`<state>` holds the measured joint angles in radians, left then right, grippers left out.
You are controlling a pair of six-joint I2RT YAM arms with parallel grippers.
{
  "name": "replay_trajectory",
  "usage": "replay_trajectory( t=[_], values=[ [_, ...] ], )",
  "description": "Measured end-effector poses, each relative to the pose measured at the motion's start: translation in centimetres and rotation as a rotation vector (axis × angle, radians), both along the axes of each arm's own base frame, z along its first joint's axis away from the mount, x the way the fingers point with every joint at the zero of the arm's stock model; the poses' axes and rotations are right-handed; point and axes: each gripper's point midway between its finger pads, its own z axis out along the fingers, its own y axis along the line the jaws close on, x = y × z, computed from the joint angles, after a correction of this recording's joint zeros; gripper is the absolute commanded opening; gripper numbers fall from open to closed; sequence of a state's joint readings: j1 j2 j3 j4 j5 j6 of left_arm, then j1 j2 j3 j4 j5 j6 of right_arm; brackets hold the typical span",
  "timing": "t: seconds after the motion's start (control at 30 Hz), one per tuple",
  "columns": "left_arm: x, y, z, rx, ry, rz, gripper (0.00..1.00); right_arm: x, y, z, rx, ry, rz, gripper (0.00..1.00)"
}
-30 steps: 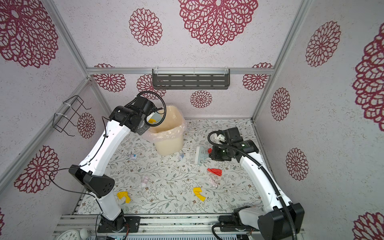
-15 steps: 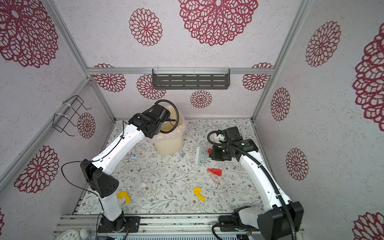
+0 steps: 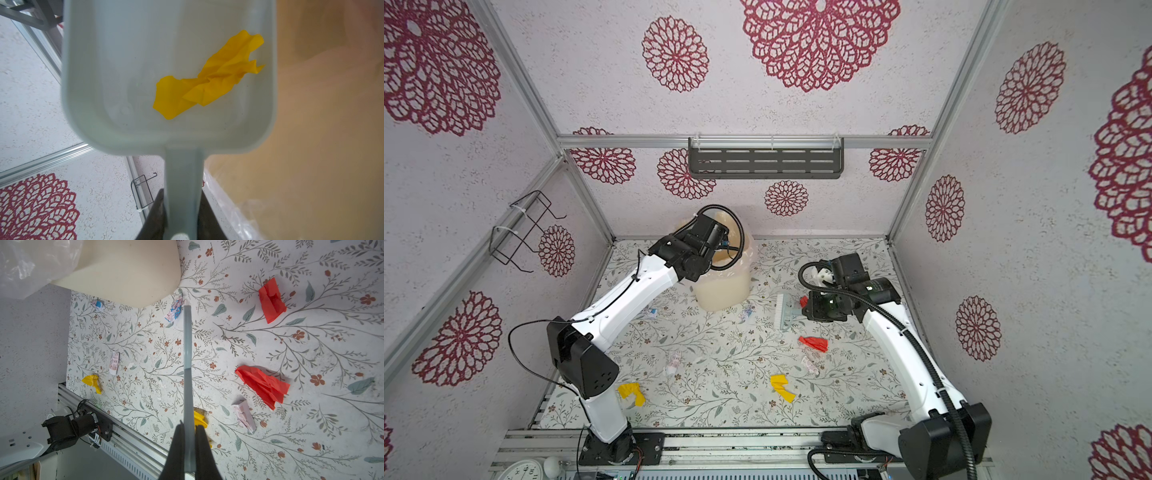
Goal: Sweep away the paper scraps from the table
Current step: 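Tilt the teal dustpan over the trash bin with the left gripper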
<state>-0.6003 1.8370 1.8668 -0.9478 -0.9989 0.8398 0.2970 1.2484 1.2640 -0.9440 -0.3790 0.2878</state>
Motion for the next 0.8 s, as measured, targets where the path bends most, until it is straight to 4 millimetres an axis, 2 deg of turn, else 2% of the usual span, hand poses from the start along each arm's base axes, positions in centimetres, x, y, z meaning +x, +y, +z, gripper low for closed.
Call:
replay_trajectory(
  t=[0.17,0.57,0.8],
  values=[
    [0.0,0.1,0.4,0.015,-0.014,-0.006,0.00,0.0,0.0,0.0,0.000,0.000,0.000,0.00],
    [0.2,0.3,3.1,0.050,-0.080,-0.018,0.00,0.0,0.0,0.0,0.000,0.000,0.000,0.00],
    [0.4,0.1,2.9,0.058,-0.085,-0.024,0.00,0.0,0.0,0.0,0.001,-0.001,0.000,0.00]
  ],
)
